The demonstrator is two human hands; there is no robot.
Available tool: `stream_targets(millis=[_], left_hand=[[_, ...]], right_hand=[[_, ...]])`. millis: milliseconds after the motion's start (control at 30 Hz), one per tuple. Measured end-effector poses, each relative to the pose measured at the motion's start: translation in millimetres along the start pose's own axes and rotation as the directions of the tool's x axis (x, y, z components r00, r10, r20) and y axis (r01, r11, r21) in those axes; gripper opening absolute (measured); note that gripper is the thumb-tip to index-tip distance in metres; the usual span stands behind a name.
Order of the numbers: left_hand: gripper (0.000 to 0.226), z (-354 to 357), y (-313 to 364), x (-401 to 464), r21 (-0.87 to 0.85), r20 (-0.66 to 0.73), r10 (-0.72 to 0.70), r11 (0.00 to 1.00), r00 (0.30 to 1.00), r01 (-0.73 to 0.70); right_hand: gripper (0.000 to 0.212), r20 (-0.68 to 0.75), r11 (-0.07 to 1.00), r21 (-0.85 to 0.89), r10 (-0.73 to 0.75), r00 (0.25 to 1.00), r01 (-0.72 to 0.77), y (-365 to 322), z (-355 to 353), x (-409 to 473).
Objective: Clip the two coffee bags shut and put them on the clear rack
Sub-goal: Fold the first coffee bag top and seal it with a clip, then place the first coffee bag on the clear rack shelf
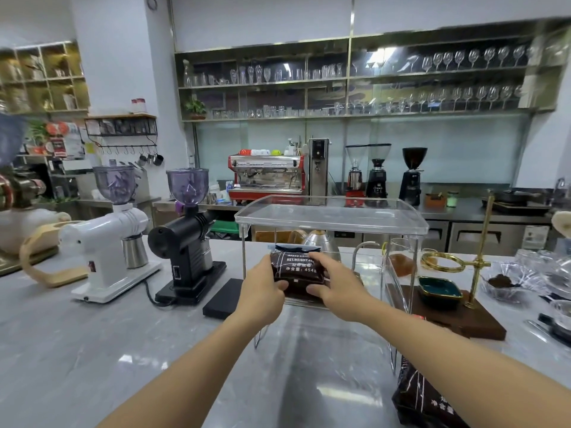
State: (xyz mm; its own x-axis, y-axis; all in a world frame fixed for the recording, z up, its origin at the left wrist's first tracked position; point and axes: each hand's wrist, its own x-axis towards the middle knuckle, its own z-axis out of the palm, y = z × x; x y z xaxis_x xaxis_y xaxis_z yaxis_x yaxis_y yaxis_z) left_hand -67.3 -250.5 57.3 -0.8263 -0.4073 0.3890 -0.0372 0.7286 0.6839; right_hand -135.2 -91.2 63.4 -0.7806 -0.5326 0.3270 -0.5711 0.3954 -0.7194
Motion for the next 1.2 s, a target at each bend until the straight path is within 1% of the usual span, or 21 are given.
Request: stream_targets(millis=[233,300,367,400,467,600,700,767,867,967,1000,1067,1133,1200], left_hand=[[0.029,3.3,-1.7,2.9,0.068,-0.006,0.027,0.997,1.0,-0.027],[0.035,2.5,-2.4,3.7,0.101,0.011,0.048,0.994,0.999,-0.049],[0.05,1.7,-1.9,4.9,0.162,0.043,0.087,0.983,0.995,-0.093],[0.057,1.1,-1.5,5.5,0.201,0.062,0.107,0.972,0.992,-0.118],[0.061,-0.9,1.1,6.5,0.275,0.089,0.139,0.948,0.986,-0.159],[0.051,-1.8,5.9,9.6,0.388,0.127,0.215,0.888,0.968,-0.248],[0.04,-3.3,9.7,12.8,0.445,0.157,0.223,0.854,0.962,-0.27],[0.038,-3.5,10.6,13.1,0.471,0.177,0.215,0.839,0.96,-0.274],[0.045,-3.0,8.0,11.2,0.517,0.208,0.212,0.805,0.955,-0.291],[0.063,-3.1,6.0,5.7,0.618,0.258,0.206,0.716,0.944,-0.325],[0.065,-3.5,6.7,1.0,0.611,0.242,0.218,0.723,0.945,-0.323],[0.059,-5.1,9.8,-12.1,0.491,0.141,0.316,0.801,0.938,-0.343],[0.049,-4.8,12.7,-29.6,0.341,-0.005,0.439,0.845,0.898,-0.411],[0.042,1.5,14.6,-49.8,0.263,-0.113,0.54,0.826,0.834,-0.498]], right_hand=[[0.067,-0.019,0.999,-0.033,-0.022,1.0,0.022,-4.0,2.3,2.2],[0.068,-0.024,0.998,-0.051,-0.025,0.999,0.024,-4.9,3.0,3.7],[0.067,-0.021,0.996,-0.083,-0.019,1.0,0.017,-5.2,2.9,5.6],[0.067,-0.015,0.995,-0.098,-0.012,1.0,0.011,-5.4,2.8,6.5],[0.066,-0.001,0.994,-0.11,0.003,1.0,-0.003,-5.0,2.6,8.6],[0.065,0.031,0.99,-0.139,0.029,0.999,-0.024,-4.0,0.8,10.9],[0.067,0.062,0.985,-0.17,0.044,0.997,-0.033,-2.8,-1.0,11.0],[0.069,0.081,0.981,-0.195,0.042,0.996,-0.025,-1.8,-1.4,10.3],[0.073,0.11,0.968,-0.252,0.03,0.993,-0.001,-2.7,-1.0,7.9],[0.076,0.13,0.948,-0.319,0.028,0.991,0.015,-3.8,-1.3,1.9],[0.077,0.116,0.943,-0.333,0.022,0.993,0.018,-3.7,-1.2,-1.5],[0.074,0.058,0.941,-0.334,-0.025,0.998,0.043,-3.9,-3.0,-12.5],[0.065,-0.021,0.949,-0.297,-0.117,0.993,0.106,-5.1,-9.3,-29.4],[0.048,-0.083,0.946,-0.254,-0.23,0.97,0.203,-2.5,-19.2,-53.1]])
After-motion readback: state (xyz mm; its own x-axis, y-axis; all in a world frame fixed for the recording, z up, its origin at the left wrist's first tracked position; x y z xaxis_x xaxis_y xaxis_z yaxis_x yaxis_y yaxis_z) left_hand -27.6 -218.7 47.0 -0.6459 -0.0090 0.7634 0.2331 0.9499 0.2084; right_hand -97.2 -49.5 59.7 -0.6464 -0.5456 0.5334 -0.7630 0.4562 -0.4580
